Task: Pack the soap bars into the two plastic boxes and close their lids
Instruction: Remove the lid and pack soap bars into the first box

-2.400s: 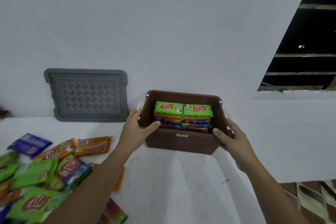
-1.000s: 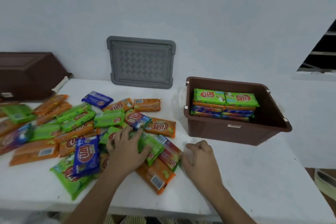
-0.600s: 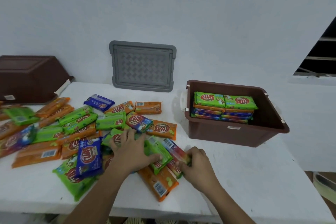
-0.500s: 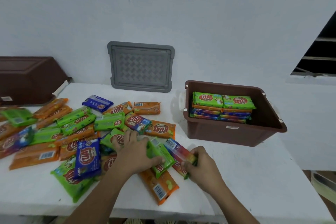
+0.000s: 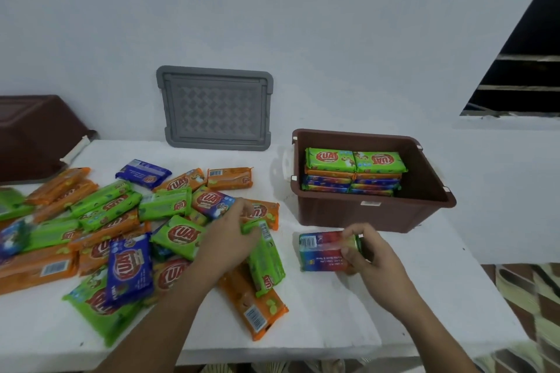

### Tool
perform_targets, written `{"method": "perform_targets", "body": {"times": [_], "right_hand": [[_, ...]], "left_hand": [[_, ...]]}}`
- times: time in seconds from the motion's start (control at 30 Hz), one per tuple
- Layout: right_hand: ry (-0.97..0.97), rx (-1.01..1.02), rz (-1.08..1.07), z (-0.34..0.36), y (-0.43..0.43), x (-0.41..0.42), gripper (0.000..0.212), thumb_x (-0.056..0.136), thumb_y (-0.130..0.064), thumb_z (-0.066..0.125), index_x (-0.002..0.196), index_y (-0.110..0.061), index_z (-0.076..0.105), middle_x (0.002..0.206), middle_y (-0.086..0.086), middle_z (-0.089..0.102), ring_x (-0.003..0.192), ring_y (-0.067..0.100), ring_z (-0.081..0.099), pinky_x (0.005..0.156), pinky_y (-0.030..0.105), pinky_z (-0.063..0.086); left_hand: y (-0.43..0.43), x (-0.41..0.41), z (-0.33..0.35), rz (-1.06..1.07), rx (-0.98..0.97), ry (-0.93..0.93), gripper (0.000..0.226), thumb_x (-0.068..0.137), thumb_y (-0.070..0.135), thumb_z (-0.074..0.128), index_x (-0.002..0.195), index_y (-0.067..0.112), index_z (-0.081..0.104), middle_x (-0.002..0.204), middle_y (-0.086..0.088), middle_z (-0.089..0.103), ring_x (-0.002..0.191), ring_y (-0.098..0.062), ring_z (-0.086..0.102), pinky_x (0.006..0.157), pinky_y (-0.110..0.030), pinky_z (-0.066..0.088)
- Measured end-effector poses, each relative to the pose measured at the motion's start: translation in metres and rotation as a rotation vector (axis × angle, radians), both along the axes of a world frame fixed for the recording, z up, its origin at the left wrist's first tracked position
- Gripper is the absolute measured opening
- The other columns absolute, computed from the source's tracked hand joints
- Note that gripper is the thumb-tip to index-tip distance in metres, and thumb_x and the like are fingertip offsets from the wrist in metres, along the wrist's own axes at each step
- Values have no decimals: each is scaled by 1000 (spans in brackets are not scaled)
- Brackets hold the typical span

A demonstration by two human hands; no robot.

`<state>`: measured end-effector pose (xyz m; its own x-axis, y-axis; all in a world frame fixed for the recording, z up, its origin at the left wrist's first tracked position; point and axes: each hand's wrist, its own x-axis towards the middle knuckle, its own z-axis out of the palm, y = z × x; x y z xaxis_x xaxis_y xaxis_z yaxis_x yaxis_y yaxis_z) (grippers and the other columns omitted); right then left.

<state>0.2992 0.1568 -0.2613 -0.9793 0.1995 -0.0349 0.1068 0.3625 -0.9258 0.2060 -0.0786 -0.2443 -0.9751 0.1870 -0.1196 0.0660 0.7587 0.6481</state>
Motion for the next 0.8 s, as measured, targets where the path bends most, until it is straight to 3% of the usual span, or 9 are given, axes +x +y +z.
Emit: {"method": "perform_targets", "body": {"times": [0.07, 0.13, 0.27, 0.4, 0.47, 0.53, 0.6, 0.7, 0.8], "right_hand": [[0, 36, 35, 8, 8, 0, 15, 95, -14, 54, 88, -24, 62, 89, -13, 66, 83, 15, 65, 63, 24, 55], [-4, 53, 58, 18, 16, 0, 17, 95, -13, 54, 85, -22, 66, 87, -9, 68, 78, 20, 65, 61, 25, 55], [27, -54, 85, 48, 35, -3, 9, 88, -20, 61, 89, -16, 69, 89, -1, 71, 86, 26, 68, 62, 32, 59], [34, -186, 126, 89, 57, -11, 57, 51, -62, 81, 86, -17, 72, 89, 5, 73, 80, 20, 71, 54, 27, 57], [42, -215, 94, 103, 70, -21, 58, 47, -54, 87, 83, -12, 71, 88, 12, 73, 69, 18, 71, 49, 27, 56], [30, -216, 28, 115, 86, -33, 31, 69, -27, 80, 85, -4, 66, 90, 22, 69, 61, 17, 69, 47, 28, 57], [-12, -176, -46, 123, 101, -46, 6, 83, -6, 65, 88, -2, 62, 95, 24, 66, 66, 18, 69, 47, 24, 57], [-100, -50, -77, 127, 122, -68, 2, 87, -3, 63, 86, -4, 61, 100, 20, 66, 81, 24, 67, 51, 27, 59], [-192, 102, -70, 120, 134, -89, 5, 87, -1, 65, 86, -2, 60, 94, 14, 64, 76, 22, 65, 50, 29, 57]], "left_hand": [[-2, -4, 8, -43, 72, -77, 33, 90, 26, 60, 116, 42, 49, 98, 18, 53, 68, -14, 63, 70, -34, 56], [-4, -9, 16, -74, 158, -208, 41, 89, 19, 61, 122, 43, 53, 107, 14, 56, 78, -17, 69, 74, -39, 60], [-4, -11, 37, -118, 247, -281, 39, 89, 8, 61, 117, 35, 61, 93, 1, 69, 78, -14, 73, 68, -38, 62], [-3, -12, 72, -99, 353, -189, 35, 88, 1, 59, 104, 32, 61, 93, -10, 68, 74, -21, 73, 63, -36, 61], [0, -15, 89, -90, 465, -171, 45, 88, -1, 57, 109, 39, 61, 92, -13, 70, 77, -25, 73, 65, -42, 61], [11, -21, 101, -90, 552, -132, 48, 90, -1, 55, 114, 41, 60, 90, -21, 69, 79, -32, 72, 67, -46, 61], [29, -29, 109, -87, 607, -116, 41, 90, -3, 53, 113, 31, 60, 89, -24, 64, 75, -30, 71, 64, -39, 62], [66, -50, 106, -127, 577, -117, 28, 91, -1, 52, 98, 22, 66, 97, -17, 62, 79, -24, 69, 65, -34, 61], [104, -70, 92, -154, 487, -132, 28, 93, 4, 50, 82, 16, 72, 100, -15, 62, 88, -23, 67, 68, -33, 61]]}}
